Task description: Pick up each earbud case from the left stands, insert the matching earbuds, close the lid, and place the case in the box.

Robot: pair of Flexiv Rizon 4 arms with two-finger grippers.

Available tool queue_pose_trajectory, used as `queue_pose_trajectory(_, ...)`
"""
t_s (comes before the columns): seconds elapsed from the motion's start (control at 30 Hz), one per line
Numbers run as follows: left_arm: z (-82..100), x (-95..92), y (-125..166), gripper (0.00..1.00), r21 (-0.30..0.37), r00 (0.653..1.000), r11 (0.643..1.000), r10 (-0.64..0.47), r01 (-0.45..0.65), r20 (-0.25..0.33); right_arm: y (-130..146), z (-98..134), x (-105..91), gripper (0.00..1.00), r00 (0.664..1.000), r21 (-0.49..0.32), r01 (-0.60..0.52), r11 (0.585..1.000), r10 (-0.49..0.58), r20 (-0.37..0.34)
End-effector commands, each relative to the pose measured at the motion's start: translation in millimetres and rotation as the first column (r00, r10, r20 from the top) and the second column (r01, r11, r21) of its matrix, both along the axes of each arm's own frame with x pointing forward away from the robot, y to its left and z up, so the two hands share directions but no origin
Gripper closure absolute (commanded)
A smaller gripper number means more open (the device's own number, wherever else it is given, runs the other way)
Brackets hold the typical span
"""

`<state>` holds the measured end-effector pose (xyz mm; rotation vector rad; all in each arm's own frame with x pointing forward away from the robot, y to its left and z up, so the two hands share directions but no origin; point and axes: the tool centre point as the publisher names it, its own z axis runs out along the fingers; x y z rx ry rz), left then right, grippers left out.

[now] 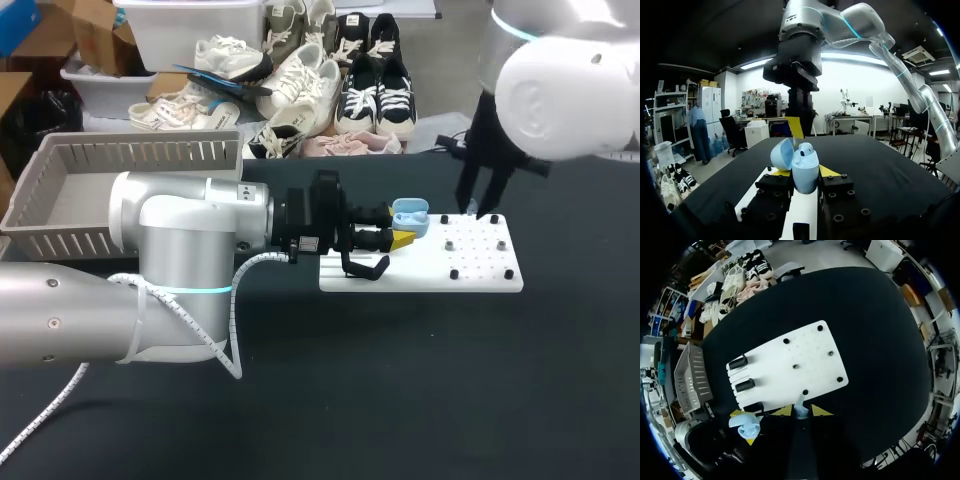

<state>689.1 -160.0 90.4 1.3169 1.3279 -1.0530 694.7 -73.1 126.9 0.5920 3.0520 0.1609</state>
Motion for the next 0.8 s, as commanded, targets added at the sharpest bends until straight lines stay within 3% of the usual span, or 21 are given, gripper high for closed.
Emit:
queue_pose_trajectory(0.03, -0.5, -1.2, 0, 1.0, -0.002, 1.0, 1.0, 0.005, -0.005, 0.002, 1, 13, -14.8, 1.0, 0.998, -0.041, -0.001, 0.999, 0.004, 0.068)
queue_pose_trajectory(0.5, -0.5, -1.2, 0, 1.0, -0.002, 1.0, 1.0, 0.005, -0.005, 0.002, 20, 42, -37.1, 1.0, 0.989, -0.072, -0.127, 0.989, 0.132, 0.071)
queue_pose_trajectory(0.8, -0.5, -1.2, 0, 1.0, -0.002, 1.0, 1.0, 0.005, -0.005, 0.002, 30, 52, -42.7, 1.0, 0.957, -0.064, -0.281, 0.957, 0.285, 0.056)
